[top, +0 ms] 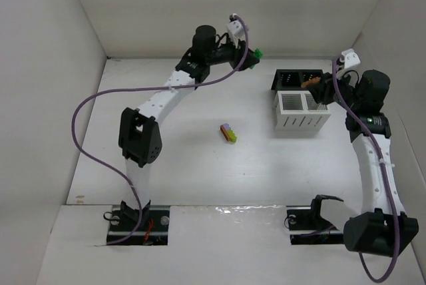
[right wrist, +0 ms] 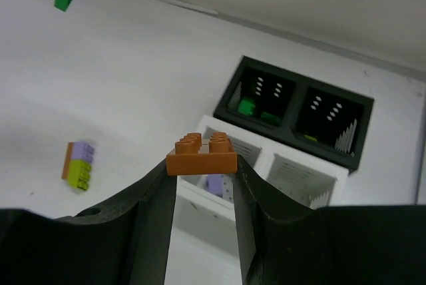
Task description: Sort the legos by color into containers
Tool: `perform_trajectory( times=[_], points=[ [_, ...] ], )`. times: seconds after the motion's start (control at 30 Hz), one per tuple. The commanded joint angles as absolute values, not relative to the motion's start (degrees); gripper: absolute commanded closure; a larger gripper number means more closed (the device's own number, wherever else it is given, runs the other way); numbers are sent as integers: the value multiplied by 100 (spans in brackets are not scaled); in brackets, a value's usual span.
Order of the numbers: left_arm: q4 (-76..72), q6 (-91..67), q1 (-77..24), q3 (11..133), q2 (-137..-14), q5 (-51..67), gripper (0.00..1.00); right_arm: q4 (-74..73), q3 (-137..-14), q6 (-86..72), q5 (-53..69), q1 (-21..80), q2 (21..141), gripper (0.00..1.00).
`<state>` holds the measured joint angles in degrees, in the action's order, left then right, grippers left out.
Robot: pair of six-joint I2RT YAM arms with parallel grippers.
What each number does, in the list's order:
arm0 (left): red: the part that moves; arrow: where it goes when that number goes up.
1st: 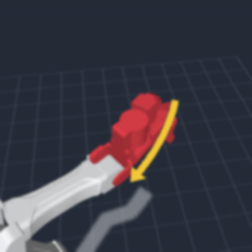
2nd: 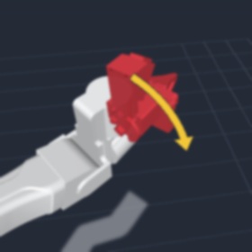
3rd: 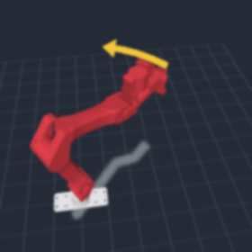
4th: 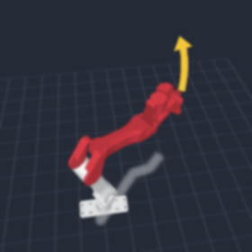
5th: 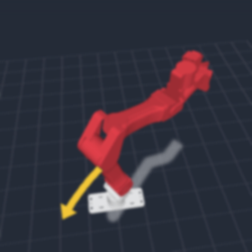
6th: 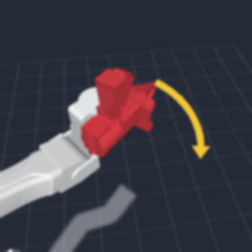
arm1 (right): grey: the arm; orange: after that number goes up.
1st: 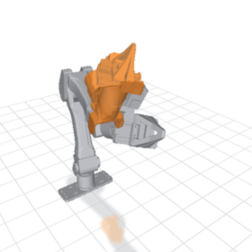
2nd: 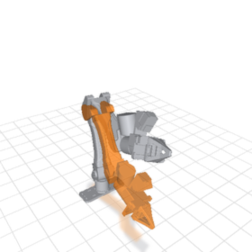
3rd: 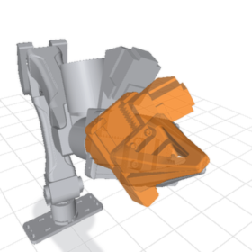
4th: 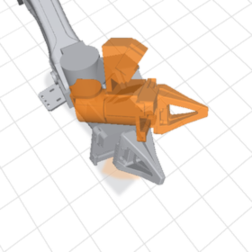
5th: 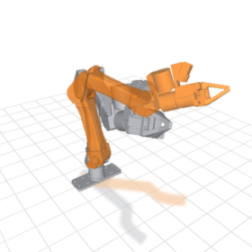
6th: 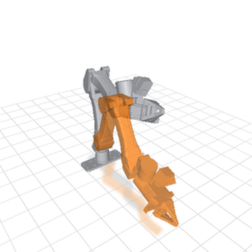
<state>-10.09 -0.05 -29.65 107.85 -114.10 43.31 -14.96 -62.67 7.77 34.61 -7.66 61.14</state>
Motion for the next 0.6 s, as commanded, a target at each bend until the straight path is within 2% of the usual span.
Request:
perform_trajectory(
  times=[0.0,0.2,0.57],
  points=[
    [-1187,-413,-3313,11582,-11644,3798,99,-2020,-6196,826,2901,-1080,6021,100],
    [-1387,-456,-3568,12085,-12093,3507,97,-2522,-6249,826,2628,-1354,6135,100],
    [-1468,-536,-3849,12252,-12261,3445,96,-2392,-6346,756,1864,-1354,6759,100]
  ],
)
